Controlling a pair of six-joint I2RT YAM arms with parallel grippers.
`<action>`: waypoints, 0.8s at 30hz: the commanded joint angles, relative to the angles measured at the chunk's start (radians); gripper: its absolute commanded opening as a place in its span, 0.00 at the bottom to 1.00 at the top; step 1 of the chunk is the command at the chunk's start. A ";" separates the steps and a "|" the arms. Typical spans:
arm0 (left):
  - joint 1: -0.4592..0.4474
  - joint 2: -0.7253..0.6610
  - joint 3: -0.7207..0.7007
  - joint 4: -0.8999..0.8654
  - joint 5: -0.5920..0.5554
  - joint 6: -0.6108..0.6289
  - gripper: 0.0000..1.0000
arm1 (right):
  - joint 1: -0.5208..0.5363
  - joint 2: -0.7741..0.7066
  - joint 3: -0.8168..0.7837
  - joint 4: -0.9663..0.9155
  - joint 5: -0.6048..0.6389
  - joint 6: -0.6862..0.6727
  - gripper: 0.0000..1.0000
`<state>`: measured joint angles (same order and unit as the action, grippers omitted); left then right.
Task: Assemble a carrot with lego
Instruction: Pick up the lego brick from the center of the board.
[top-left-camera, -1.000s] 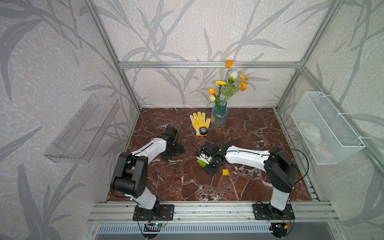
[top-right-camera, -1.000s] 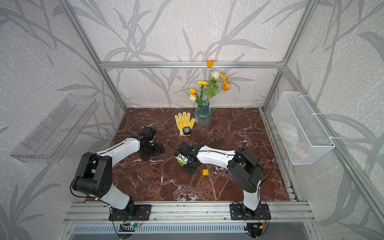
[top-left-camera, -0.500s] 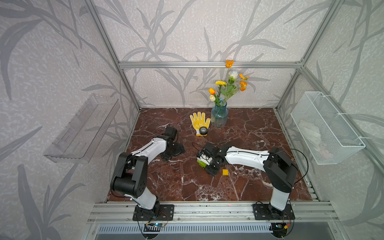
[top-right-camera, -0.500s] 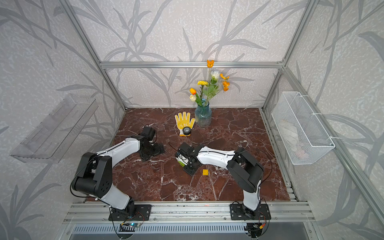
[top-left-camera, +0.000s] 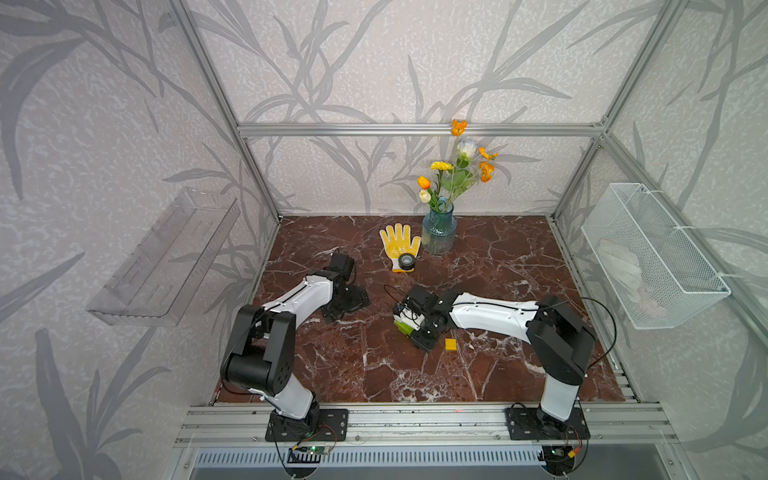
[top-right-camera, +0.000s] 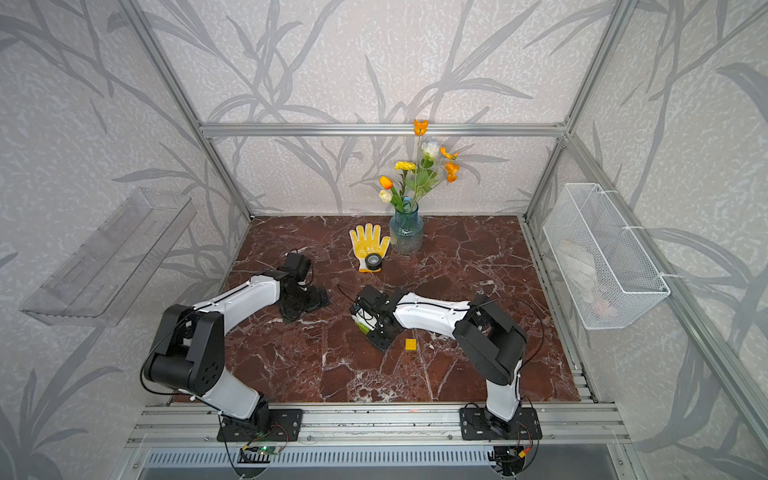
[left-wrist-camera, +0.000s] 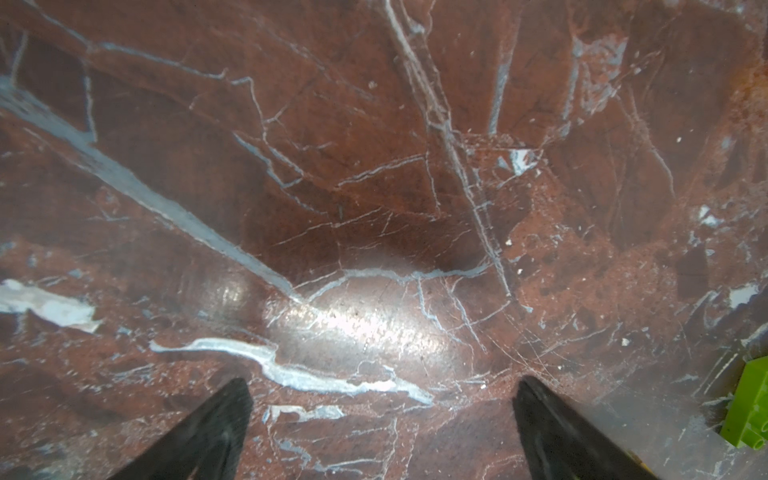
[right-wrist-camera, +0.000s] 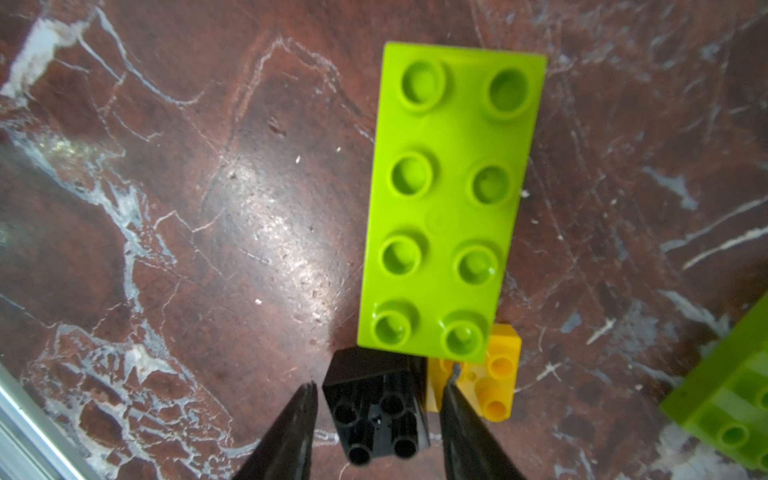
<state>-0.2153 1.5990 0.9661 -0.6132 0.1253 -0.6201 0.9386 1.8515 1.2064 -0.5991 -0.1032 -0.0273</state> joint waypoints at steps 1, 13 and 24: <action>-0.006 0.002 0.018 -0.013 -0.007 0.016 1.00 | 0.014 0.040 -0.030 -0.024 0.011 -0.001 0.49; -0.007 0.005 0.023 -0.011 -0.008 0.014 0.99 | 0.031 0.023 -0.056 -0.012 0.083 0.021 0.35; -0.010 0.003 0.025 -0.014 -0.006 0.013 1.00 | 0.031 -0.080 -0.096 0.002 0.099 0.061 0.32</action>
<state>-0.2211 1.5990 0.9661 -0.6132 0.1257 -0.6201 0.9676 1.7950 1.1320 -0.5510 -0.0231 0.0135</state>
